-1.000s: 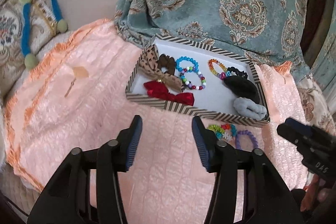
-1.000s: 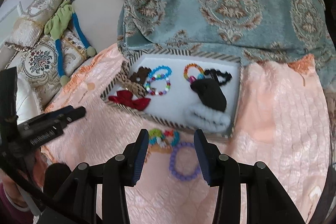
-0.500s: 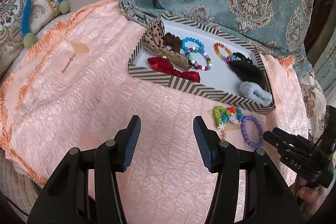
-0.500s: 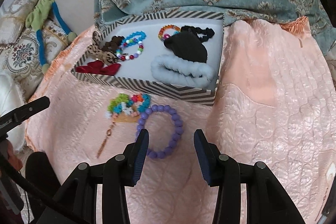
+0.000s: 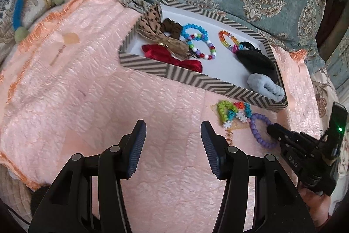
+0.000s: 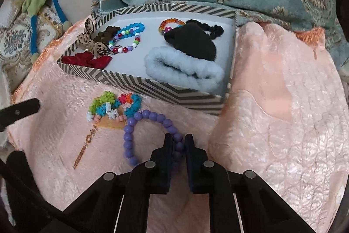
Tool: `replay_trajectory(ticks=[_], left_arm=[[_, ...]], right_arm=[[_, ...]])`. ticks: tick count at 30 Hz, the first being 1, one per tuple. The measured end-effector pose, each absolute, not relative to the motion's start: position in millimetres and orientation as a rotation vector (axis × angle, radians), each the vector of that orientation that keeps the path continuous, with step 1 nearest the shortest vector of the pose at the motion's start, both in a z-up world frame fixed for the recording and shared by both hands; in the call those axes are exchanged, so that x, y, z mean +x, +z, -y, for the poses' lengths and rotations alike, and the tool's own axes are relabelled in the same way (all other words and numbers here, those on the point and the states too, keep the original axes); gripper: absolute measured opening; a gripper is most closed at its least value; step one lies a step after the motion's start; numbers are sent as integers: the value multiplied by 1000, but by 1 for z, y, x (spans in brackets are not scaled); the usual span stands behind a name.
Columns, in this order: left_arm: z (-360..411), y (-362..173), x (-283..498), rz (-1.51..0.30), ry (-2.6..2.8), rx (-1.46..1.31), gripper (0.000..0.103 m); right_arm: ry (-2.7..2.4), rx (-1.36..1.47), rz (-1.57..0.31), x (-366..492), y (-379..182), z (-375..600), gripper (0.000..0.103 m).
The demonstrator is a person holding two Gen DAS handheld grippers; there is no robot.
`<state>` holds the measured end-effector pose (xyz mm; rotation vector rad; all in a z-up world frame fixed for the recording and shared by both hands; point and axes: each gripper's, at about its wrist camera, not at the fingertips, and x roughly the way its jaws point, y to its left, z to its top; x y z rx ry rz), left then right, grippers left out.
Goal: Organize jewelry
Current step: 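Lift both tools away from the tray over the remaining bracelets, then grasp the green beaded bracelet with the left tool while the right tool grasps the purple bracelet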
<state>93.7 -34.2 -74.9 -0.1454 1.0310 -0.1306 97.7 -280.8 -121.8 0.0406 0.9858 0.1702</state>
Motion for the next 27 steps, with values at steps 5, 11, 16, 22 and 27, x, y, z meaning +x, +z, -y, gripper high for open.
replay_trajectory(ticks=[5, 11, 16, 22, 27], left_arm=[[52, -85, 104, -1067, -174, -173, 52], [73, -94, 118, -1104, -215, -190, 52], [83, -101, 131, -1132, -224, -204, 52], [92, -109, 144, -1144, -215, -203, 52], [95, -120, 153, -1167, -199, -229, 43]], right_arm=[[185, 59, -986, 89, -121, 287, 10], [210, 106, -977, 88, -125, 292, 10], [230, 147, -976, 88, -127, 298, 11], [243, 163, -975, 90, -128, 299, 11], [244, 181, -963, 90, -127, 300, 11]])
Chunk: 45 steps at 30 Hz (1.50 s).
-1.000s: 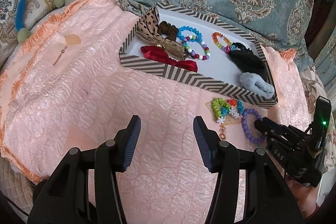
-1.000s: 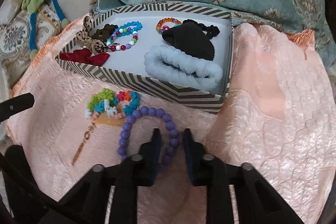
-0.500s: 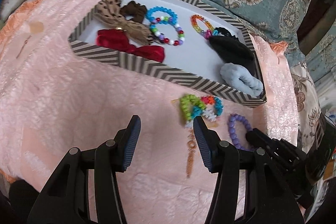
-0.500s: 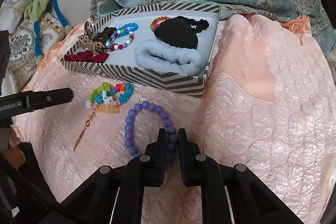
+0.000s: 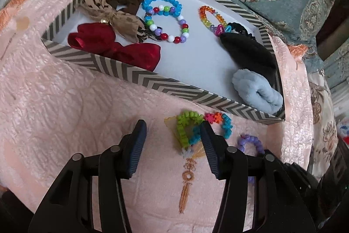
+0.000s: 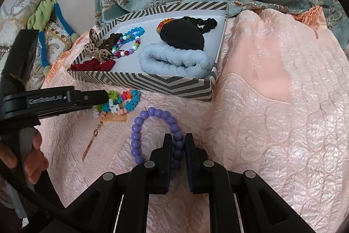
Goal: Organize jewelry
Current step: 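Grasp the green beaded bracelet with the left tool while the right tool grasps the purple bracelet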
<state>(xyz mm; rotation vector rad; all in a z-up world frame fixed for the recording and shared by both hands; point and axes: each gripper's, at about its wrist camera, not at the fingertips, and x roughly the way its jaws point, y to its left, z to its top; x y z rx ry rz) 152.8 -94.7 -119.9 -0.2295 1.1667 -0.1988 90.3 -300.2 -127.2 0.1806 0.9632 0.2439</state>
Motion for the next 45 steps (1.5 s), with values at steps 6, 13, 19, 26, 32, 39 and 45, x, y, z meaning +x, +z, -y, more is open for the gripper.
replay_trajectory(ticks=[6, 13, 19, 26, 32, 39, 45], left_arm=[[96, -123, 156, -1176, -201, -224, 10], [78, -103, 139, -1150, -235, -283, 7], [75, -88, 133, -1131, -253, -274, 7], [76, -100, 140, -1164, -208, -308, 24], [89, -112, 148, -1180, -204, -289, 42], [99, -121, 154, -1184, -206, -282, 42], [100, -124, 155, -1186, -223, -273, 9]], right_arm=[[256, 180, -943, 87, -123, 297, 9], [298, 221, -898, 77, -110, 291, 9], [296, 223, -883, 70, -101, 287, 9], [303, 276, -937, 74, -114, 295, 9], [298, 282, -971, 77, -123, 296, 11], [312, 254, -967, 81, -125, 290, 26], [276, 143, -948, 82, -126, 276, 21]])
